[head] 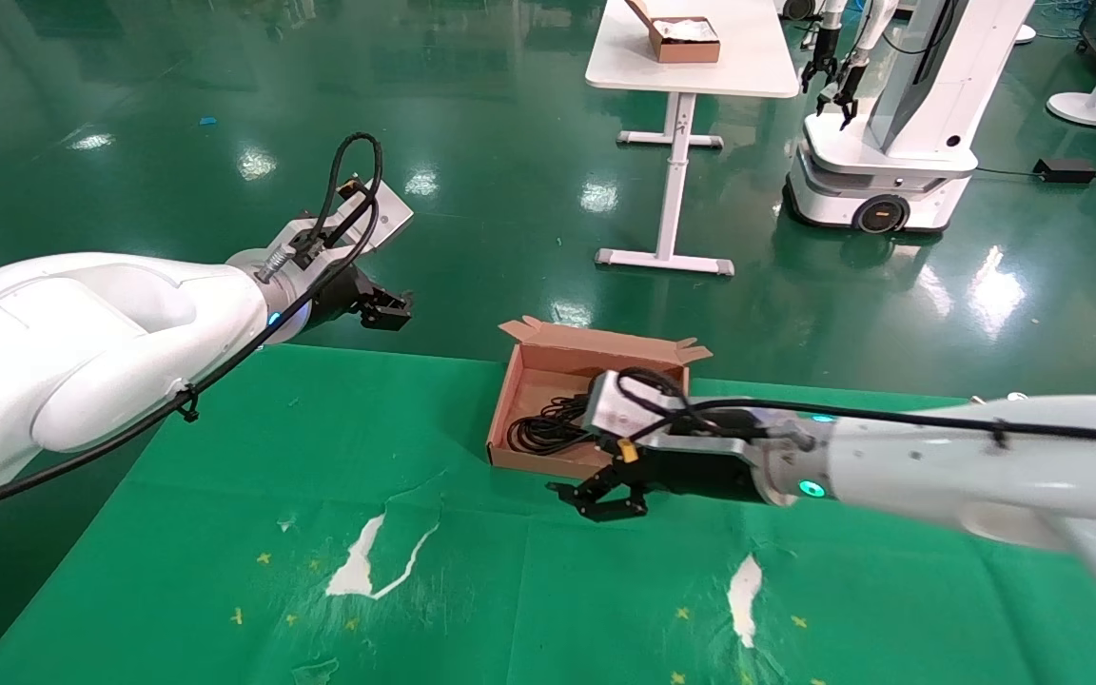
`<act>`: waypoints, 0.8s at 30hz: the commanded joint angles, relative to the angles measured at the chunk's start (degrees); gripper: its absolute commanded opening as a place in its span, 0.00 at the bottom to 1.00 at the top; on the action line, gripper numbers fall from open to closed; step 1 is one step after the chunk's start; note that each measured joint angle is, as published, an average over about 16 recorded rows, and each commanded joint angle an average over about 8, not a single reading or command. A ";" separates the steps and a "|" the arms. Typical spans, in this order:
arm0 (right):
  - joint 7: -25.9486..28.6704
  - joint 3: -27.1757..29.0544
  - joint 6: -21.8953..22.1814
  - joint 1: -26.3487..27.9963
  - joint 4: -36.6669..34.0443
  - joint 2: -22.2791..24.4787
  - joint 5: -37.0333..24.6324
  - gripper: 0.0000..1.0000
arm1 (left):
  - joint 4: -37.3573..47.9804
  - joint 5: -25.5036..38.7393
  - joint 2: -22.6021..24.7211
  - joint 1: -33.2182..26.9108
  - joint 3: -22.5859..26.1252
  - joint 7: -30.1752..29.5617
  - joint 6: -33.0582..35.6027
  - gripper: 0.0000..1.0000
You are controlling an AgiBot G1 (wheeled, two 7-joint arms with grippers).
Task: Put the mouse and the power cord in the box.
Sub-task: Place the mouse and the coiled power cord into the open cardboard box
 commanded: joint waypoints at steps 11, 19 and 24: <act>4.70 8.79 -9.57 -6.90 9.28 8.67 10.02 1.00 | -1.50 -6.09 -1.99 2.41 -3.32 4.40 3.06 1.00; 7.84 14.66 -15.97 -11.51 15.49 14.47 16.71 1.00 | -4.80 -19.58 -6.36 7.70 -10.65 14.12 9.87 1.00; 9.80 18.32 -19.96 -14.39 19.35 18.08 20.88 1.00 | -6.86 -27.99 -9.08 11.00 -15.22 20.19 14.11 1.00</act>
